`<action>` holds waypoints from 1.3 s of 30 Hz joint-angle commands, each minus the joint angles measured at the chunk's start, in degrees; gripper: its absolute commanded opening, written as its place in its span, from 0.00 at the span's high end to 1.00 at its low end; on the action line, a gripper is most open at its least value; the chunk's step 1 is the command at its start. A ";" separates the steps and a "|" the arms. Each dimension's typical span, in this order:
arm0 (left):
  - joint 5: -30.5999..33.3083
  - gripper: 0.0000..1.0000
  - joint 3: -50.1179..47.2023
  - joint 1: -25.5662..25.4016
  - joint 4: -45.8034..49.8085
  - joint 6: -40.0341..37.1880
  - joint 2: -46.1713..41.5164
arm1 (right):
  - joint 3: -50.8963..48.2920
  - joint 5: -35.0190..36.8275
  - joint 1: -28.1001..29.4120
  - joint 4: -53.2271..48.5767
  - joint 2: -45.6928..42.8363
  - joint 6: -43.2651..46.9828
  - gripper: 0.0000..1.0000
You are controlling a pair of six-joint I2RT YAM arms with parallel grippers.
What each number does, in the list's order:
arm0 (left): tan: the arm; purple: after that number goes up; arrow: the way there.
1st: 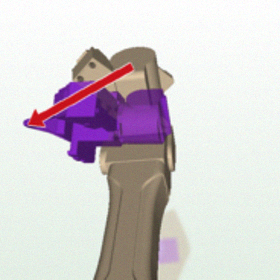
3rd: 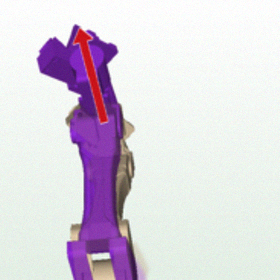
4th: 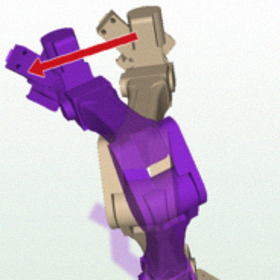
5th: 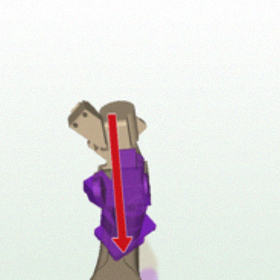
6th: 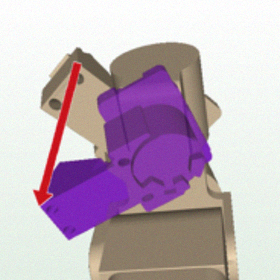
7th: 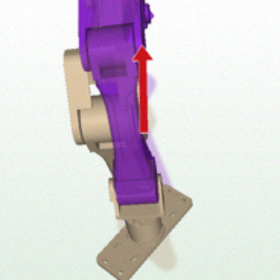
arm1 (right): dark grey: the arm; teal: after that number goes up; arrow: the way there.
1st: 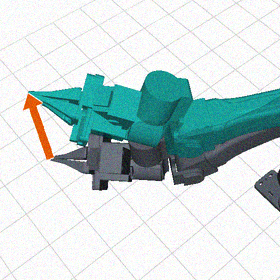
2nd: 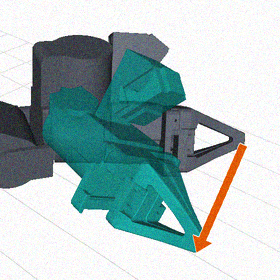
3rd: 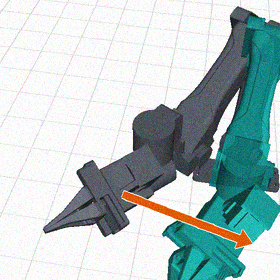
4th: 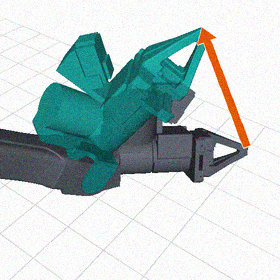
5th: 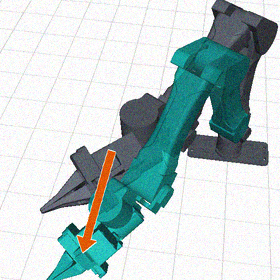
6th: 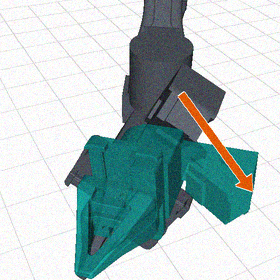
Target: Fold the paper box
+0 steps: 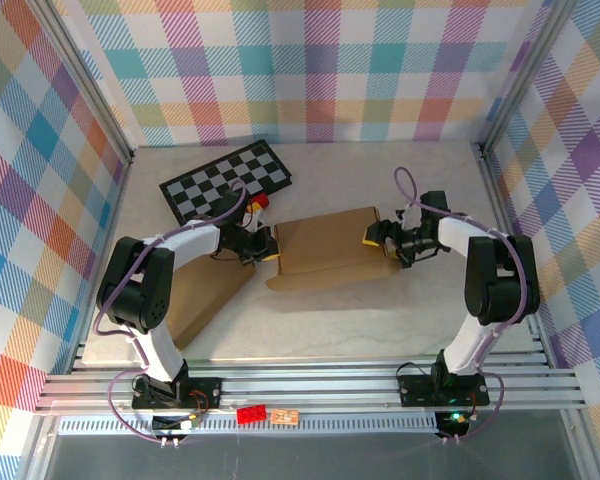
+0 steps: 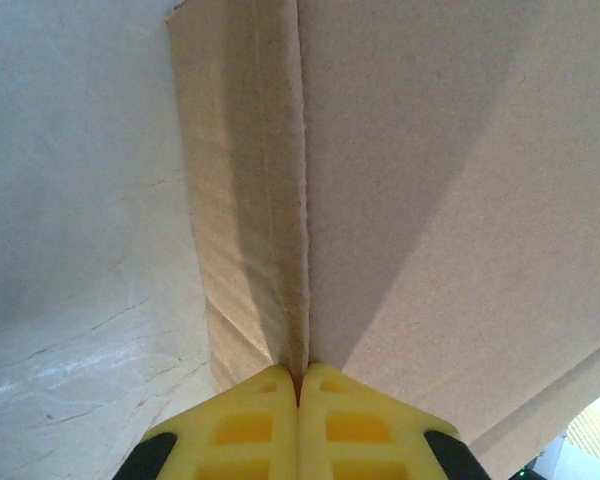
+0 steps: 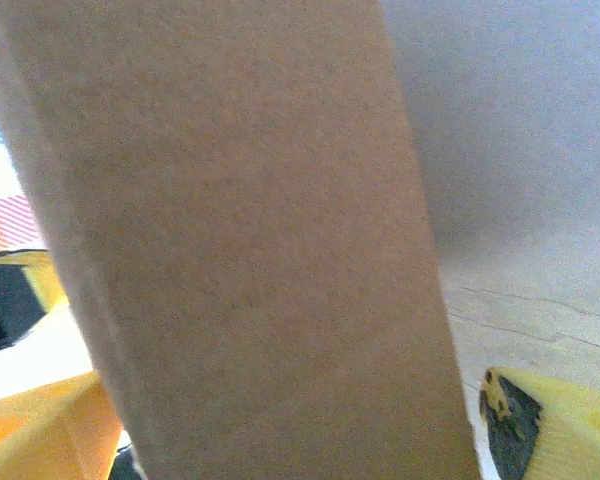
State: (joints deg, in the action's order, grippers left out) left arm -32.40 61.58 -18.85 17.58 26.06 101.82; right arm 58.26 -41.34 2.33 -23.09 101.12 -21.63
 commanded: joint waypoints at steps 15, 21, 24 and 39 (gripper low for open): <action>3.94 0.88 0.93 1.19 6.41 -0.84 1.45 | -3.64 -4.54 1.99 12.31 -11.12 -14.58 0.34; 3.68 0.84 1.69 1.19 6.26 -0.53 0.65 | -4.14 -4.45 3.64 14.80 -13.55 -18.81 0.36; 3.51 0.84 2.07 1.18 6.26 -0.51 0.36 | -3.43 -4.43 4.94 14.42 -13.80 -19.23 0.36; 3.50 0.76 2.94 1.19 5.00 0.42 -1.81 | -1.30 -2.19 7.34 9.50 -13.33 -18.40 0.43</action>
State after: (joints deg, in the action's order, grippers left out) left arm -29.26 63.35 -18.06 21.06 26.11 101.80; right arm 55.33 -44.03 8.58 -10.59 88.62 -39.86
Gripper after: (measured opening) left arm 0.231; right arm 0.581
